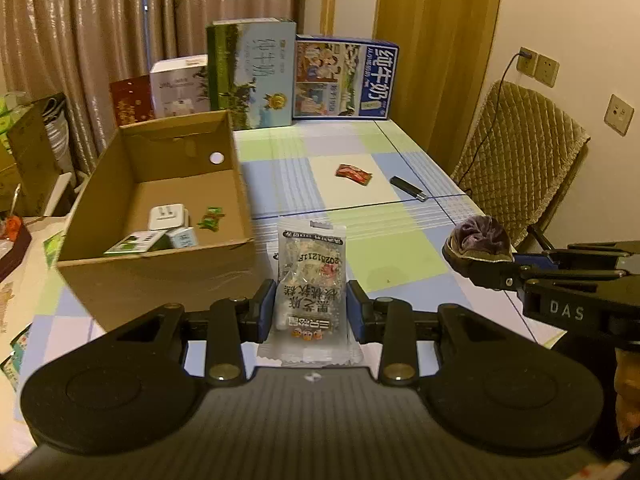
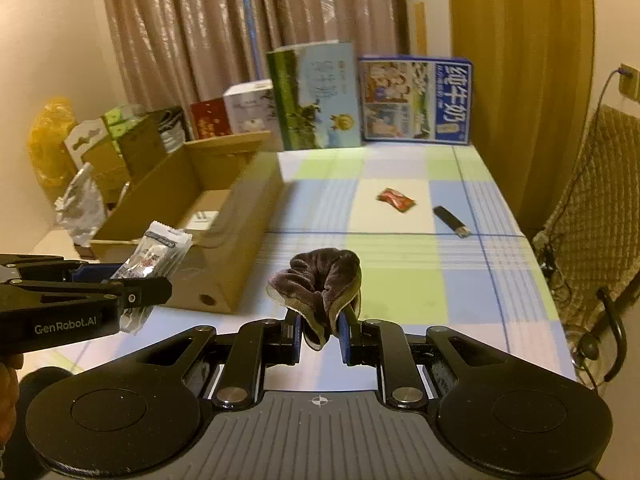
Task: Organize objects
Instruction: 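Carry snack packet and hair tie over the cardboard box with both tools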
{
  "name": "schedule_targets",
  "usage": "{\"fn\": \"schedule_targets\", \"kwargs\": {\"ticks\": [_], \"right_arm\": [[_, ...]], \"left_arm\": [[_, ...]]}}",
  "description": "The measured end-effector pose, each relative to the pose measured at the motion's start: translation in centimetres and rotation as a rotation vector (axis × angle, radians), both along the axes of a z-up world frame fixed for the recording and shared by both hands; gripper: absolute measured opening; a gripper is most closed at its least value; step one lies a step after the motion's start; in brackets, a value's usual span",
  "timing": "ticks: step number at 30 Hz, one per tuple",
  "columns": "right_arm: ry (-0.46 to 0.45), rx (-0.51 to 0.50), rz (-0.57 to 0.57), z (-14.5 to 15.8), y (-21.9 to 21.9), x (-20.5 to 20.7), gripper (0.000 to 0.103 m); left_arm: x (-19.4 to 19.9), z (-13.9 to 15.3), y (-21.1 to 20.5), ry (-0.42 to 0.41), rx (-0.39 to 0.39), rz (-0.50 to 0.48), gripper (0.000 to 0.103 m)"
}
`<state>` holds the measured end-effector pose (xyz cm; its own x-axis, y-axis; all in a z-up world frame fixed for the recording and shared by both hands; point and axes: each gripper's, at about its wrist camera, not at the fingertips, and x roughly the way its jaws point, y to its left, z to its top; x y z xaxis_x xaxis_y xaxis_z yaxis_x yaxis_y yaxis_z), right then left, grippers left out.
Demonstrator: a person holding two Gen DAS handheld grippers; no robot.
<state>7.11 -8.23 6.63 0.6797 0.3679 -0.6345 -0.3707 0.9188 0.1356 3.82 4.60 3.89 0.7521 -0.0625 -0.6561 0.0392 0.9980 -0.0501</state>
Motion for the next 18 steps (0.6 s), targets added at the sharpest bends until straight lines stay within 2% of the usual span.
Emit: {"fn": "schedule_targets", "kwargs": {"ticks": [18], "right_arm": [[-0.021, -0.006, 0.102, 1.0, 4.0, -1.4, 0.015]], "left_arm": [[-2.6, 1.4, 3.8, -0.015, -0.004, 0.075, 0.032]]}}
